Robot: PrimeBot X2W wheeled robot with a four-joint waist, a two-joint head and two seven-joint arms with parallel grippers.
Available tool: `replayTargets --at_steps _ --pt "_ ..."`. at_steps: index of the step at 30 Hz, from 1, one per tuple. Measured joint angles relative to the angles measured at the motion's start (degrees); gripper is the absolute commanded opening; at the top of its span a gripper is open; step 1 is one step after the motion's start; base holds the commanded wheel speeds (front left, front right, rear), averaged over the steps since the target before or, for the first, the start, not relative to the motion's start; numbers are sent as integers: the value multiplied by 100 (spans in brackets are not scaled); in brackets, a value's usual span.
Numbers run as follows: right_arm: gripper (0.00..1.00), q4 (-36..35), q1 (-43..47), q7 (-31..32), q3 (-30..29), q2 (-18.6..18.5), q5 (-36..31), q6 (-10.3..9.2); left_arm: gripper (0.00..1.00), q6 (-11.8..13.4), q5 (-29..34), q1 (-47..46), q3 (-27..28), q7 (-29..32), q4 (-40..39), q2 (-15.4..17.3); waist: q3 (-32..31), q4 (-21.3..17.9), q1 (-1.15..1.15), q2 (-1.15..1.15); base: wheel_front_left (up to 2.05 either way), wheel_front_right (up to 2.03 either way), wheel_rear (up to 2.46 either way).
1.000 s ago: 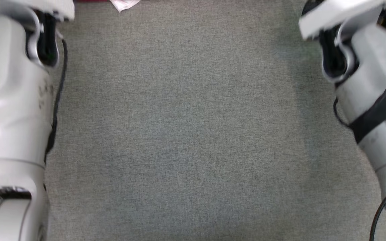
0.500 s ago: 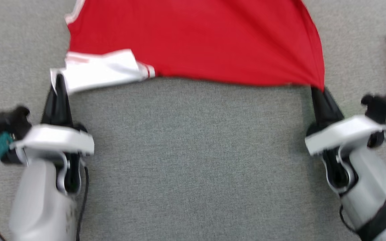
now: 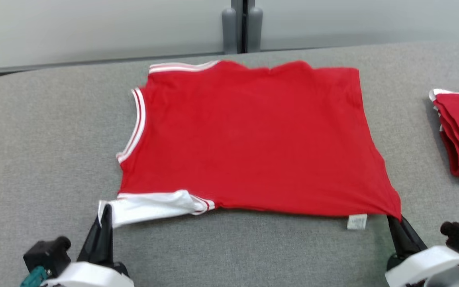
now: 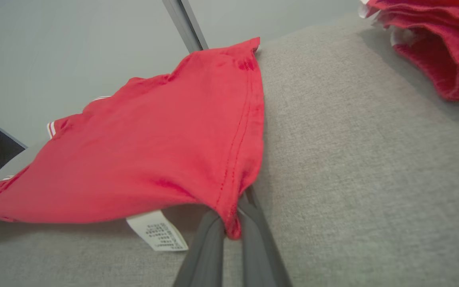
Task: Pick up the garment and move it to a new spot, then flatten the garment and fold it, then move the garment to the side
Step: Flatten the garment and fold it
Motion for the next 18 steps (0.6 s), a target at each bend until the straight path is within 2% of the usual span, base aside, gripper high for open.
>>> replayTargets --at_steps 5,9,14,18 --pt "0 -538 721 587 -524 30 -293 1 0 247 -19 805 -153 632 -891 -4 -326 107 0 0 0 0 0" --pt "0 -1066 1326 1103 -993 219 -576 0 0 371 -65 1261 -223 1093 -1417 -2 -516 194 0 0 0 0 0" --pt "0 -1566 1741 1714 -1385 487 -880 0 0 445 -78 1524 -270 1546 -1755 87 -657 201 0 0 0 0 0" --pt "0 -1815 1826 2075 -1604 654 -1017 0 0 487 -119 1504 -267 1627 -1825 107 -661 197 0 0 0 0 0"
